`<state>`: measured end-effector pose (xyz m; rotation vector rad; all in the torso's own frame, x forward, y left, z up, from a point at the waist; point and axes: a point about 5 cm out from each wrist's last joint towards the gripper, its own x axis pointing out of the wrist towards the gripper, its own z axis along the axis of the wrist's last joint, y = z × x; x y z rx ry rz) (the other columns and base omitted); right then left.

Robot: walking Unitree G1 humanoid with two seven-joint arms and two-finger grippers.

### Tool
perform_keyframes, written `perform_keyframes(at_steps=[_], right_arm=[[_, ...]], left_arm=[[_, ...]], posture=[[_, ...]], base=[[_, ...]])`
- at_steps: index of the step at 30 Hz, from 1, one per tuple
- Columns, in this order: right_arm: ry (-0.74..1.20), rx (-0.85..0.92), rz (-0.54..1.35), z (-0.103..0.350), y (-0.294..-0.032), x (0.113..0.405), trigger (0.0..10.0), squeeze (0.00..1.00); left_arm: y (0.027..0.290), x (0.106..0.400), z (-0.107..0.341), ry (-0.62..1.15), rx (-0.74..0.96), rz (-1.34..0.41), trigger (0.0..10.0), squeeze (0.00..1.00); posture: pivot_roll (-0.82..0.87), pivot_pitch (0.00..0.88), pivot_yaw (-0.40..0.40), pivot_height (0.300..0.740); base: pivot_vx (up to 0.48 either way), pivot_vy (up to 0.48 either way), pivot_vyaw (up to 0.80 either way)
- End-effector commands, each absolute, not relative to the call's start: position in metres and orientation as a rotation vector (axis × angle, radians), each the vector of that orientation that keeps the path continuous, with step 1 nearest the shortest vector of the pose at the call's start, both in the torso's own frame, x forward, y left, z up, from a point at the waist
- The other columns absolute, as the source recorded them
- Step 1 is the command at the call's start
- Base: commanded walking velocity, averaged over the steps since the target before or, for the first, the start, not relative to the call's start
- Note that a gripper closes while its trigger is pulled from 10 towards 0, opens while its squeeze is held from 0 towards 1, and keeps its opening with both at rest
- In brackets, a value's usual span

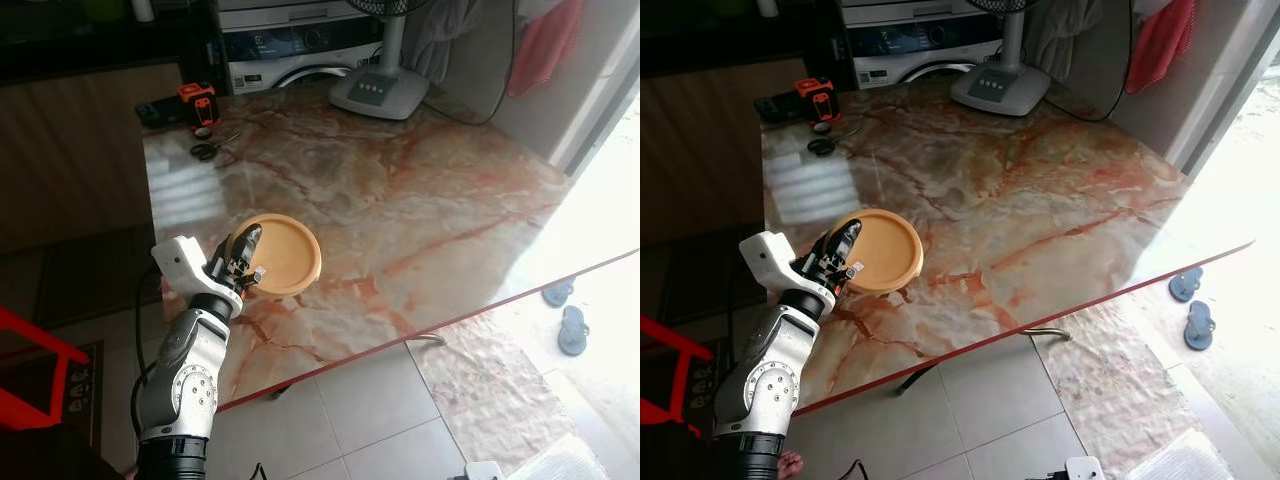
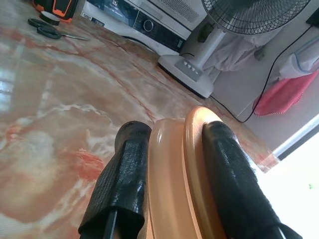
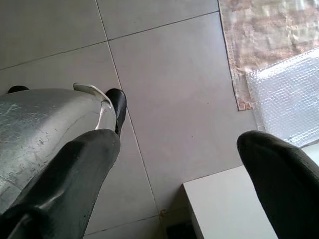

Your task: Restocking fridge

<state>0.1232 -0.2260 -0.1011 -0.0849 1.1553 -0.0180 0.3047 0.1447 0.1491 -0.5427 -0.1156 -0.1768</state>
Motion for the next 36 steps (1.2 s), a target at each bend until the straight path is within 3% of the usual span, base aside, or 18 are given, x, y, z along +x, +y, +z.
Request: perform_keyframes(at_steps=[1, 25, 36], right_arm=[[1.159, -0.066, -0.037, -0.1026, -0.2252, 0.1190, 10.0, 0.00], [1.149, -0.040, -0.060, -0.1021, -0.2238, 0.1219, 10.0, 0.00], [1.148, -0.042, -0.062, -0.1020, -0.2243, 0.1219, 10.0, 0.00]], left_arm=[[0.1423, 0.3027, 0.1567, -0.153, -0.506, -0.185, 10.0, 0.00], [0.1378, 0.3047, 0.1583, -0.151, -0.474, -0.200, 10.0, 0.00], [0.1375, 0.3044, 0.1585, -0.152, -0.464, -0.204, 10.0, 0.00]], posture=[[-0.12, 0.000, -0.007, 0.740], [-0.11, 0.037, 0.001, 0.740], [-0.11, 0.040, -0.001, 0.740]], base=[[0.000, 0.000, 0.00], [0.000, 0.000, 0.00], [-0.274, 0.000, 0.00]])
